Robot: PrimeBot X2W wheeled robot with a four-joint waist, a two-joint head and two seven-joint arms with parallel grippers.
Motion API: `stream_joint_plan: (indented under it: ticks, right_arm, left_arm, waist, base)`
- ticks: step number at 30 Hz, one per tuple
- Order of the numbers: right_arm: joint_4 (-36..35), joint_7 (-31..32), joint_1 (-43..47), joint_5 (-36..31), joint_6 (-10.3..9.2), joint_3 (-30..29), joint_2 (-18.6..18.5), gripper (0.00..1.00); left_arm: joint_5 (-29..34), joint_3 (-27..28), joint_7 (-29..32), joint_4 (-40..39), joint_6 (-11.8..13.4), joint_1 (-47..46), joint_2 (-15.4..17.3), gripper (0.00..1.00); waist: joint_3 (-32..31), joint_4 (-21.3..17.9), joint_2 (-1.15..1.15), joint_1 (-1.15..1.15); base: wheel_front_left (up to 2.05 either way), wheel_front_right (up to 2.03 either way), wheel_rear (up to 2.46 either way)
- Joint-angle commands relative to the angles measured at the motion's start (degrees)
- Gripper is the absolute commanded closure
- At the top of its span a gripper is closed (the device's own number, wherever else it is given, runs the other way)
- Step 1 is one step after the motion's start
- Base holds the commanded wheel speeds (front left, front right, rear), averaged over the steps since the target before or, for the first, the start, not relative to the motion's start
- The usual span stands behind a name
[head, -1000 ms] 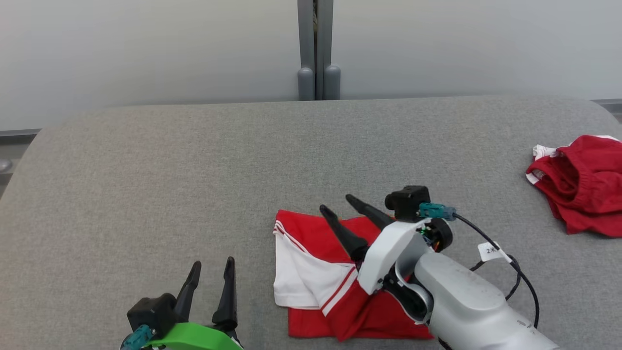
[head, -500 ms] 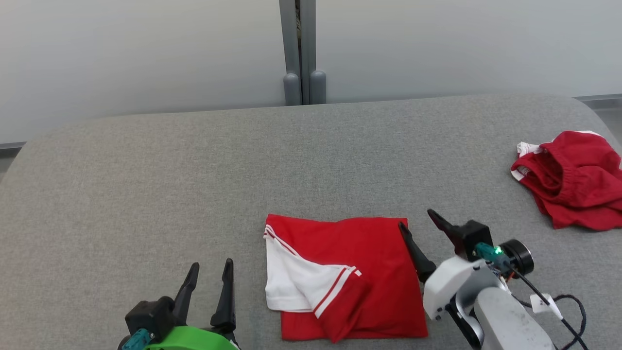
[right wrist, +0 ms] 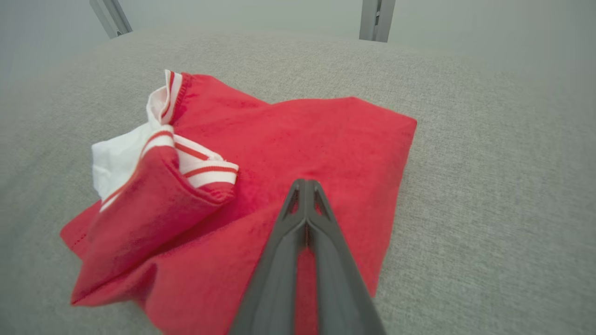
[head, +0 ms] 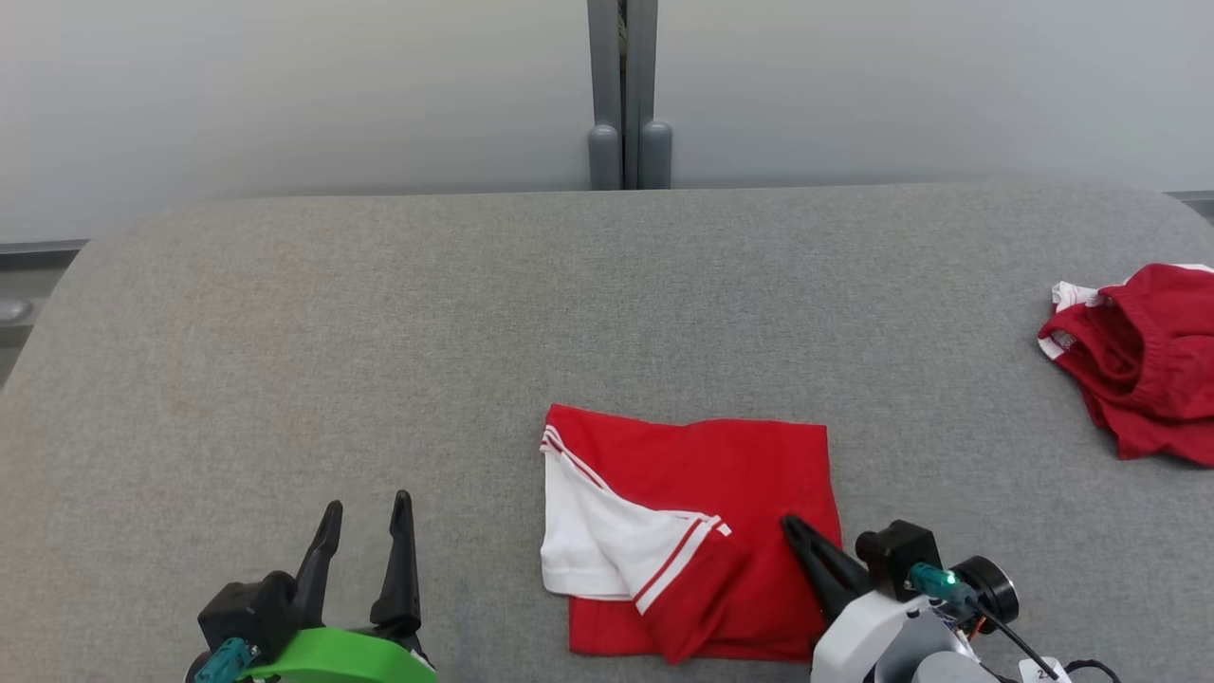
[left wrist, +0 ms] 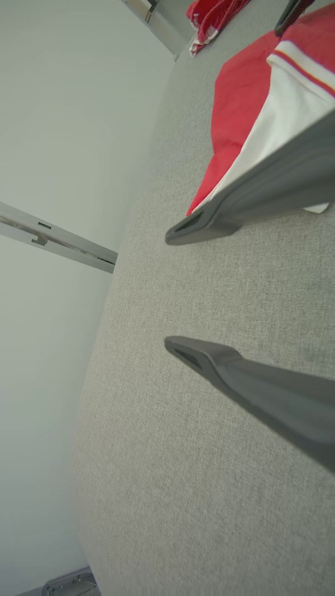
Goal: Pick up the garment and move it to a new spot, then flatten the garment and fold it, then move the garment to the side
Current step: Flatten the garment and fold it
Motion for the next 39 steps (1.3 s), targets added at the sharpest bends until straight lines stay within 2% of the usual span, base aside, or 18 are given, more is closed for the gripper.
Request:
stream_joint_plan:
  ticks: [1, 12, 19, 23, 29, 34, 35, 36, 39]
  right_arm:
    - [0.58, 0.46, 0.13, 0.84, -0.03, 0.93, -0.22, 1.00]
    - [3.02, 0.96, -3.99, 6.07, -0.03, 9.72, -0.19, 1.00]
    - [1.49, 2.34, -6.50, 10.27, -0.03, 22.61, -0.23, 1.00]
    - [1.23, 2.55, -6.45, 12.58, -0.03, 27.21, -0.29, 1.00]
    - [1.65, 1.30, -7.77, 11.48, -0.03, 28.38, -0.24, 1.00]
    - [0.32, 0.05, -8.50, 10.24, -0.03, 24.04, -0.23, 1.00]
    - [-0.19, -0.18, -8.52, 9.78, -0.03, 22.32, -0.25, 0.96]
    - [-0.49, -0.29, -8.39, 9.39, -0.03, 20.77, -0.26, 0.86]
    - [-2.02, -0.53, -7.01, 7.86, -0.03, 14.63, -0.23, 0.43]
  left_arm:
    - [0.54, 0.26, -0.15, -0.02, -0.28, -0.45, 0.40, 0.00]
    - [0.95, 1.46, -0.16, 0.17, -0.54, -1.29, -0.30, 0.00]
    - [1.41, 2.28, -0.16, 0.72, -0.99, -1.56, -0.91, 0.00]
    - [1.78, 2.83, -0.15, 0.76, -1.26, -1.61, -1.34, 0.00]
    - [2.33, 3.97, -0.16, 0.14, -1.45, -0.95, -1.87, 0.00]
    - [3.94, 4.11, -0.15, -0.43, -2.28, -1.74, -2.33, 0.00]
    - [4.48, 4.08, -0.16, -0.60, -2.55, -2.05, -2.48, 0.00]
    - [4.97, 3.93, -0.15, -0.72, -2.73, -2.31, -2.59, 0.00]
    - [6.04, 3.64, -0.15, -0.84, -3.39, -2.42, -3.31, 0.00]
  waist:
    - [0.37, 0.97, 0.00, 0.00]
    - [1.56, 4.85, 0.00, 0.00]
    - [1.61, 6.27, 0.00, 0.00]
    - [1.77, 6.42, 0.00, 0.00]
    - [1.96, 4.86, 0.00, 0.00]
    - [1.32, 2.95, 0.00, 0.00]
    - [1.04, 2.41, 0.00, 0.00]
    - [0.85, 2.06, 0.00, 0.00]
    - [-0.13, 0.58, 0.00, 0.00]
  base:
    - [0.00, 0.00, 0.00]
    - [0.00, 0.00, 0.00]
    - [0.00, 0.00, 0.00]
    - [0.00, 0.00, 0.00]
    - [0.00, 0.00, 0.00]
    - [0.00, 0.00, 0.00]
    - [0.00, 0.00, 0.00]
    - [0.00, 0.00, 0.00]
    - [0.00, 0.00, 0.00]
